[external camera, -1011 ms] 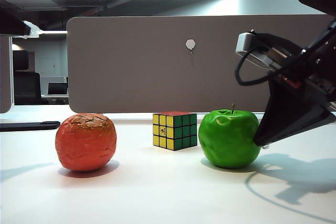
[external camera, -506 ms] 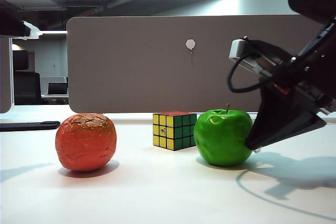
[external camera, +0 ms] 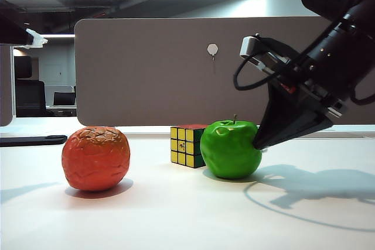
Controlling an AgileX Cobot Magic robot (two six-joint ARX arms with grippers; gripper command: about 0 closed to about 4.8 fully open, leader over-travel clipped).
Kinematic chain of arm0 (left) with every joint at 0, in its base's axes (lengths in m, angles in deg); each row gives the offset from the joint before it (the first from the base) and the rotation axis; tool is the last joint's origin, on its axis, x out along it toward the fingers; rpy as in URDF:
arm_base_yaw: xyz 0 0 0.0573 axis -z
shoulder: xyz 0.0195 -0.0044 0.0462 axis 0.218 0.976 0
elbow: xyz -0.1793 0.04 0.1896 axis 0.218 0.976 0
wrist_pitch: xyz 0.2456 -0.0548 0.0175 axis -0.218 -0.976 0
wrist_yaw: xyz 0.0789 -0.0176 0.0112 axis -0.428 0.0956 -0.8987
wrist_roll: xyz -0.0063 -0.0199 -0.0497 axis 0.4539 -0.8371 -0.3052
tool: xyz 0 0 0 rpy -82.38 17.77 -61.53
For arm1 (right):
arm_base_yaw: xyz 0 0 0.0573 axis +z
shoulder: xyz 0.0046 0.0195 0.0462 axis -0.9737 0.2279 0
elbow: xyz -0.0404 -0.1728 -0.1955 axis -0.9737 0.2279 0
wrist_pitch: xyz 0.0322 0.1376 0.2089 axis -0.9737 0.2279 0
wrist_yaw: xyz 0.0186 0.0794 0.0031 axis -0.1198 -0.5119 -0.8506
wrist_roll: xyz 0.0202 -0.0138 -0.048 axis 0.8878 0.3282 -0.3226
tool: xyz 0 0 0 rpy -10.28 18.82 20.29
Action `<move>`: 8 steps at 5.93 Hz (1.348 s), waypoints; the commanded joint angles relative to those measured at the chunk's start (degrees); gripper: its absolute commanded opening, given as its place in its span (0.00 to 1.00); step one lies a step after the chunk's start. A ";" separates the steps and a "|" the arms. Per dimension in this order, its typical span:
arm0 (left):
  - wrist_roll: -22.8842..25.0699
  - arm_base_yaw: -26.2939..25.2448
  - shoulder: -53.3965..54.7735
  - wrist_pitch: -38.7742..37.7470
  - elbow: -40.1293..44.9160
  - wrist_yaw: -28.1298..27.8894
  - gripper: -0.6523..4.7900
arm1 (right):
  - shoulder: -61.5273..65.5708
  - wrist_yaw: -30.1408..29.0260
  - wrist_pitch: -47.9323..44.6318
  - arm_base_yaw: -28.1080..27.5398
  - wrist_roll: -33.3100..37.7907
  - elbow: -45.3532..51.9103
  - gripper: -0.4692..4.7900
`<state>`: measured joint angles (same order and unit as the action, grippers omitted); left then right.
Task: Move all the fruits on the tabletop near the face of the Rubik's cube that has the color most similar to each fruit.
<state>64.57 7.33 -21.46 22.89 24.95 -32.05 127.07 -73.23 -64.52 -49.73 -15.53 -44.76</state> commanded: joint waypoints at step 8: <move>-1.20 -0.04 -0.02 0.66 -0.24 0.11 0.11 | -7.67 12.74 2.08 0.07 -0.28 -0.26 0.09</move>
<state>64.28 7.33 -21.46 22.87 24.95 -32.05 120.75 -62.43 -61.76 -49.73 -15.64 -44.76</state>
